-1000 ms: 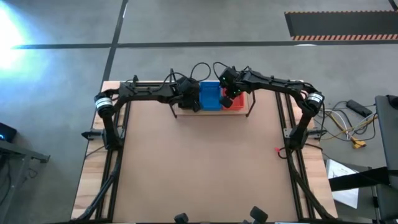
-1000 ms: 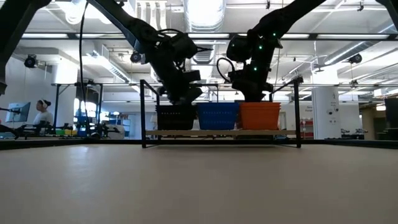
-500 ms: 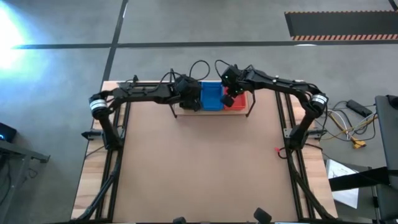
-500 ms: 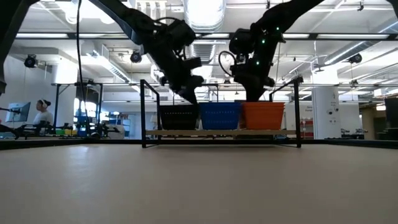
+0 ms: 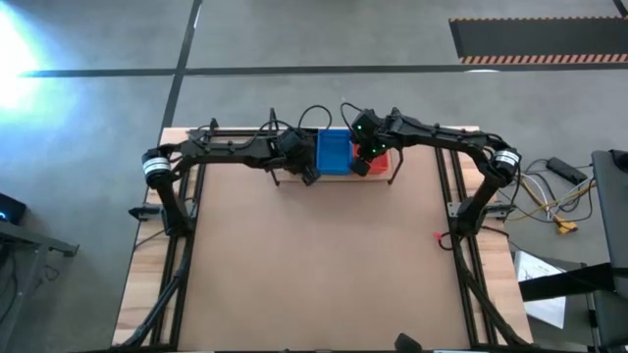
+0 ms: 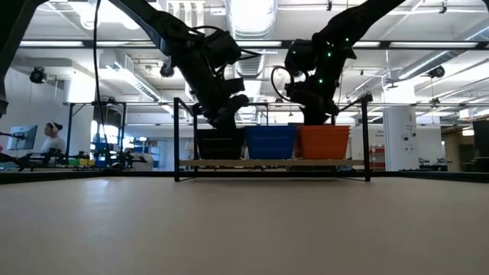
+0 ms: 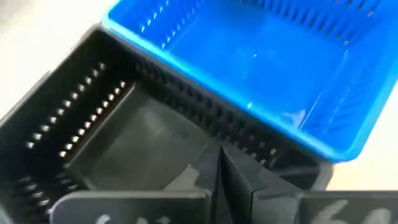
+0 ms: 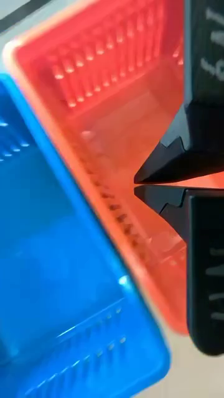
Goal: Stack baskets on shelf by color
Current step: Adjust the bins on the shelf
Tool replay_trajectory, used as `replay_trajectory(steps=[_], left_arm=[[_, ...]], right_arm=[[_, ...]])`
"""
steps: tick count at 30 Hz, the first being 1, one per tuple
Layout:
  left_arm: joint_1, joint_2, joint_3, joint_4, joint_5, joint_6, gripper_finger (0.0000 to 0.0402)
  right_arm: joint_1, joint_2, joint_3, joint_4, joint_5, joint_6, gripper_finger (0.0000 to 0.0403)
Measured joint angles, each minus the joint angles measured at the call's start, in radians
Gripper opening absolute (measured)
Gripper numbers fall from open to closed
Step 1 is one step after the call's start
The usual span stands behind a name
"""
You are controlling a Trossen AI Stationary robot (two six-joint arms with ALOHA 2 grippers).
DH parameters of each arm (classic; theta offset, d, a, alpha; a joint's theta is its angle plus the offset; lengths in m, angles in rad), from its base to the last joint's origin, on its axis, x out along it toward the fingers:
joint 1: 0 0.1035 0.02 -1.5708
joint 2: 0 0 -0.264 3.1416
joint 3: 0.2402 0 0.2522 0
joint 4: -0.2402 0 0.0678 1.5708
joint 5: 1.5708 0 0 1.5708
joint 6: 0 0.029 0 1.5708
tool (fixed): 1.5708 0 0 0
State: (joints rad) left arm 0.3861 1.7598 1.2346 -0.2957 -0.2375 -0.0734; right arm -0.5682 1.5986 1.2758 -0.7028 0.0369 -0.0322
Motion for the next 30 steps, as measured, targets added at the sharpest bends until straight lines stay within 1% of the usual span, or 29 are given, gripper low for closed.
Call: replay_trajectory(steps=[5, 12, 19, 22, 25, 30], left_arm=[[-0.007, 0.005, 0.000, 0.048, 0.000, -0.025, 0.0000], [-0.020, 0.005, 0.007, 0.066, -0.003, -0.027, 0.0000], [-0.037, 0.003, 0.016, 0.068, -0.009, -0.026, 0.0000], [-0.040, -0.023, 0.019, 0.067, -0.052, -0.018, 0.0000], [-0.041, -0.060, 0.020, 0.058, -0.091, 0.006, 0.0000], [-0.049, -0.109, 0.016, 0.033, -0.081, 0.005, 0.0000]], right_arm=[[0.001, 0.000, -0.001, 0.044, -0.045, -0.002, 0.0009], [0.000, 0.000, 0.005, 0.059, -0.044, -0.002, 0.0009], [0.000, -0.012, 0.007, 0.048, -0.013, -0.003, 0.0009], [0.001, -0.038, 0.007, 0.021, -0.011, -0.006, 0.0009], [0.006, -0.093, -0.007, 0.020, -0.010, 0.003, 0.0009], [0.021, -0.205, -0.075, 0.020, -0.011, 0.034, 0.0009]])
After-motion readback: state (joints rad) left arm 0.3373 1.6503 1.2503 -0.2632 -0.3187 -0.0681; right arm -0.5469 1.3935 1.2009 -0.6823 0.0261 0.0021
